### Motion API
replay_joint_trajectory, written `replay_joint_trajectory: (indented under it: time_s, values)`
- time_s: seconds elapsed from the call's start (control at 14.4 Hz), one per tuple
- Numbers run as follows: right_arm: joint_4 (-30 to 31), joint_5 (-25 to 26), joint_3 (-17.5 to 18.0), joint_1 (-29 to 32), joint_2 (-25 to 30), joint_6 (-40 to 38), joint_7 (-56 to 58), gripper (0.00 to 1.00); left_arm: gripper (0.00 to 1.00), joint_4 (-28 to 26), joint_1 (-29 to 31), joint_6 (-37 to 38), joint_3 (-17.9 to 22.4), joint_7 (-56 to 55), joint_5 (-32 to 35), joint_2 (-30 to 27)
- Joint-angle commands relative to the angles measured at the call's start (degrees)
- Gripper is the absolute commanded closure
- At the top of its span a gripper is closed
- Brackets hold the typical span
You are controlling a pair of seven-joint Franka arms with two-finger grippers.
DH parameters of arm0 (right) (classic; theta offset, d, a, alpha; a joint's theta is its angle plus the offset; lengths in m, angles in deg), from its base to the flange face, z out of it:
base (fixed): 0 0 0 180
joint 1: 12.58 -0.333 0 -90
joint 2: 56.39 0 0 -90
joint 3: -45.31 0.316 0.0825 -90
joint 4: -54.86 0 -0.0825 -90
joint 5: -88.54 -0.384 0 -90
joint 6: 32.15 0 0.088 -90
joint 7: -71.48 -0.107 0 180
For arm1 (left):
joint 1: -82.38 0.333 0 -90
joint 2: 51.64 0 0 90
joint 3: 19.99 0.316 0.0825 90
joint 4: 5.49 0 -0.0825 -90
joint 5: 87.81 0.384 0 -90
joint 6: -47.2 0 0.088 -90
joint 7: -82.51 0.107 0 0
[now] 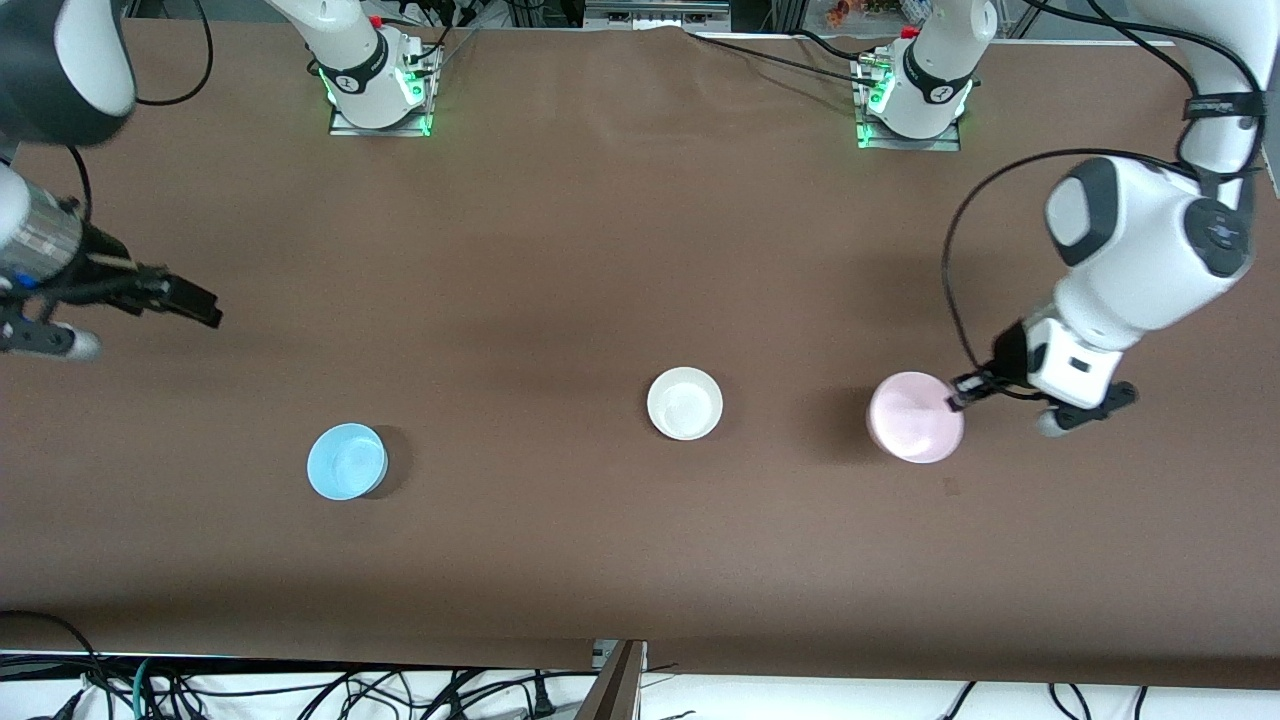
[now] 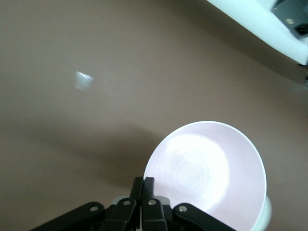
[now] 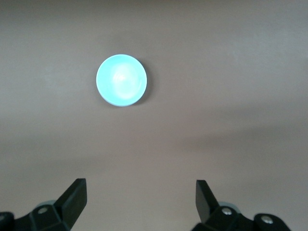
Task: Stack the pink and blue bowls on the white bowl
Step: 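Carry the pink bowl over the white bowl while the right gripper reaches the blue bowl, then lower the pink bowl onto the white bowl while the right gripper grasps the blue bowl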
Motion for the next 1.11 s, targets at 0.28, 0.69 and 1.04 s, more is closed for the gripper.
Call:
replay_joint_trajectory:
  time_s: [0.28,0.69,1.04]
  values:
    - [-1.5,-0.1,0.4,0.5,-18.2,18.9,3.2,0.00,1.00,4.9,-13.1,0.5,-2.3,-30.8,13.9,4.2]
    - [-1.5,-0.5,0.4,1.7,-27.3,33.3,9.9,0.05,1.00,9.9,-22.0,-0.1,-2.0,-49.4,28.1,13.9]
    - [-1.4,-3.9,0.4,1.7,-29.6,35.6,9.6,0.20,1.00,11.9,-24.1,-3.9,-1.9,-59.2,33.6,17.9]
